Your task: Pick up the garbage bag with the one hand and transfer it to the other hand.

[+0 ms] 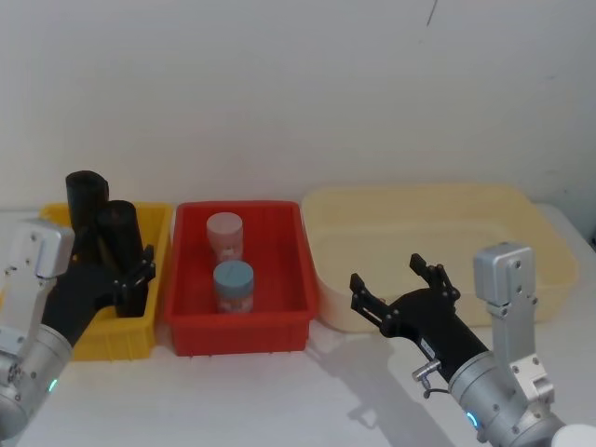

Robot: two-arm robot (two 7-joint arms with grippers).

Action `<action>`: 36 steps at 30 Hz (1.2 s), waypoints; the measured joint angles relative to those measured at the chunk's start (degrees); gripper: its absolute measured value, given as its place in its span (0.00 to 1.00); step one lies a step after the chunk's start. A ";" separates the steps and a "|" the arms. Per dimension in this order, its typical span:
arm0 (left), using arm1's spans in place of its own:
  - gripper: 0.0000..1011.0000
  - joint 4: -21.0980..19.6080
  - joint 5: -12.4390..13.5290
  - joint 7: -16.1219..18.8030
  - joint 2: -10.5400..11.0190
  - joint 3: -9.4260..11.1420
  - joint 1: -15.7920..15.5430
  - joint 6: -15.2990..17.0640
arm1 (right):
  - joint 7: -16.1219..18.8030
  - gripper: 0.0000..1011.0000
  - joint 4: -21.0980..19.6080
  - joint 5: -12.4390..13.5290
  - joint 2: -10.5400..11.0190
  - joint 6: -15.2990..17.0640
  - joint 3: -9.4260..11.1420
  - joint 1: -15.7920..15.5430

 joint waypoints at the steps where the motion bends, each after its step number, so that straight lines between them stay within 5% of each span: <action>1: 0.99 0.35 -0.05 -0.18 -0.13 -0.03 -0.32 -0.12 | 0.00 0.99 0.00 0.00 0.00 0.00 0.00 0.00; 14: 0.96 5.61 -1.29 -2.90 -1.75 -1.02 -3.36 -1.93 | 0.00 0.99 0.00 0.00 0.00 0.00 0.00 0.00; 28: 0.59 8.93 -3.29 -5.68 -3.09 -2.39 -4.56 -3.53 | 0.00 0.99 0.00 0.00 0.00 0.00 0.00 0.00; 36: 0.54 8.29 -3.51 -6.68 -3.24 -2.75 -4.66 -3.81 | 0.00 0.99 0.00 0.00 0.00 0.00 0.00 0.00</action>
